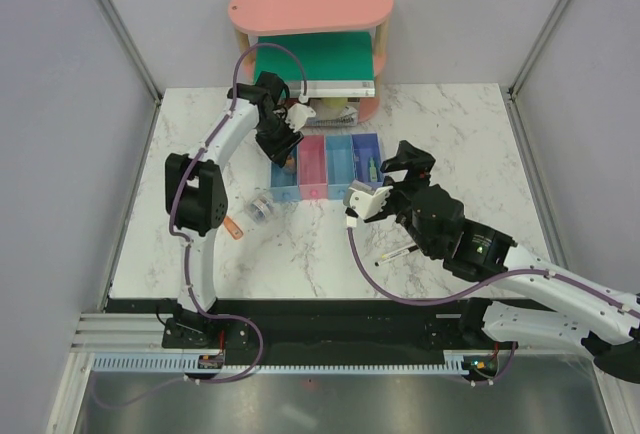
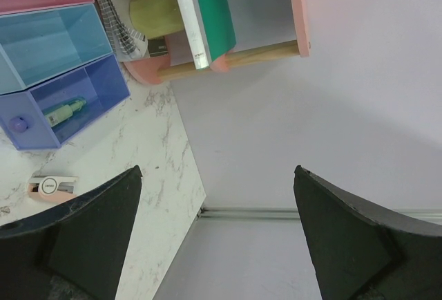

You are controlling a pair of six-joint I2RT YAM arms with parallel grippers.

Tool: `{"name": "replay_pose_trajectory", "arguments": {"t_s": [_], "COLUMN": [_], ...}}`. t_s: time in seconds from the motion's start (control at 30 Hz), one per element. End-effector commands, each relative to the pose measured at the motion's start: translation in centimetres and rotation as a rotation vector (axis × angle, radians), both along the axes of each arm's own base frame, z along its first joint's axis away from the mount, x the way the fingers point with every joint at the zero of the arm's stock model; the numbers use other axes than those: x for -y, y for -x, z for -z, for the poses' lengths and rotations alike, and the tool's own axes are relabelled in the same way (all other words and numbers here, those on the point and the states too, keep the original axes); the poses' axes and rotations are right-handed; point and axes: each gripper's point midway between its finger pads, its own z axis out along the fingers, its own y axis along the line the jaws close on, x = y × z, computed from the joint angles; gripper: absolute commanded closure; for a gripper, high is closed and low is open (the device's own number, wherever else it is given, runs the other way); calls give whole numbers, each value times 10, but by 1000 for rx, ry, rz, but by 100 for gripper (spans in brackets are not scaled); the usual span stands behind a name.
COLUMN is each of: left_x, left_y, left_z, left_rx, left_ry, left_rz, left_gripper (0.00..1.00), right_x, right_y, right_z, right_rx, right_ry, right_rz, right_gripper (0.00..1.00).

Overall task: Sort the stationery into containers
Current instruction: Place the pen in the storage box.

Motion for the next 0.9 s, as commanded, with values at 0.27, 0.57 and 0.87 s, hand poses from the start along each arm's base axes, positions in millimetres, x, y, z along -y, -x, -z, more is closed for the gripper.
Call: {"name": "replay_pose_trajectory", "arguments": {"t_s": [0.27,0.57,0.87], "left_x": [9,10,13], "left_y": [-16,-16,-10], "left_z": [-24,-30,-73], "left_rx": [71,86,166], "left_ry": [31,37,97], "left_rz": [-32,-33,-42], "left_gripper": [44,28,27], "right_x": [9,9,11], "right_y": [1,1,1], "right_z": [-6,-8,-8], "right_rx": [19,21,20], "right_ry": [-49,-57,-56], "right_rz": [21,23,26], "right_gripper": [2,2,2]}}
